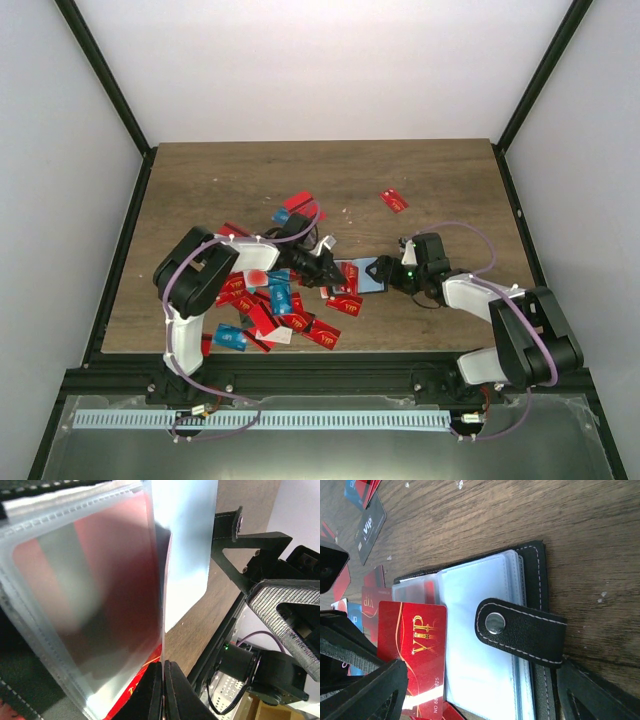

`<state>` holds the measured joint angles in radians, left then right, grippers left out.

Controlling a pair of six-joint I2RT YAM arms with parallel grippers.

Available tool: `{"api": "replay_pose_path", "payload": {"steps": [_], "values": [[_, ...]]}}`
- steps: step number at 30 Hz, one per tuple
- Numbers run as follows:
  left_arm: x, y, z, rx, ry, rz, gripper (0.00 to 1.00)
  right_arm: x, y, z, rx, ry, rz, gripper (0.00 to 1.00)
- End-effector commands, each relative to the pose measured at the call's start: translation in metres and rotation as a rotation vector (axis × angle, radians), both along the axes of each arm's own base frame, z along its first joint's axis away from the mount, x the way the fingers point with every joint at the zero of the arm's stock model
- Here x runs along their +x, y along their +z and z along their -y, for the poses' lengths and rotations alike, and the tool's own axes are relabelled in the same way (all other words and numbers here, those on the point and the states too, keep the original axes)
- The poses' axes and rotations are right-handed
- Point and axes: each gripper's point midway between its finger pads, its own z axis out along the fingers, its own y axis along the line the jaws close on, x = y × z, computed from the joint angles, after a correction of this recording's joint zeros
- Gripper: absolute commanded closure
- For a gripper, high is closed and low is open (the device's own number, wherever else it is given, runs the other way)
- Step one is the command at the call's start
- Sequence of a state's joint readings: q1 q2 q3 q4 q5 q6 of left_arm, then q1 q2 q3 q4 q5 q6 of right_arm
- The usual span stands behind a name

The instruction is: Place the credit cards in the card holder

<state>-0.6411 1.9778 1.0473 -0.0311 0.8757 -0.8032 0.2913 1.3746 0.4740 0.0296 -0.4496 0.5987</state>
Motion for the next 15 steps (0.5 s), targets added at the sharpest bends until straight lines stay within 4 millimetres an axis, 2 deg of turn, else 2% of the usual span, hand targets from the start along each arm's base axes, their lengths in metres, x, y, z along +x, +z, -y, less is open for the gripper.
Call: {"api": "replay_pose_path", "payload": {"steps": [1,11,15], "values": [[0.002,-0.006,-0.004,0.026,-0.001,-0.008,0.96,-0.021,-0.017,0.006,-0.025,0.005,-0.089,0.16],[0.005,0.005,-0.009,0.028,0.015,0.018,0.96,-0.021,-0.018,0.006,-0.025,0.007,-0.092,0.16],[0.003,0.0,-0.008,0.028,0.004,0.006,0.96,-0.021,-0.018,0.005,-0.022,0.008,-0.091,0.16]]}}
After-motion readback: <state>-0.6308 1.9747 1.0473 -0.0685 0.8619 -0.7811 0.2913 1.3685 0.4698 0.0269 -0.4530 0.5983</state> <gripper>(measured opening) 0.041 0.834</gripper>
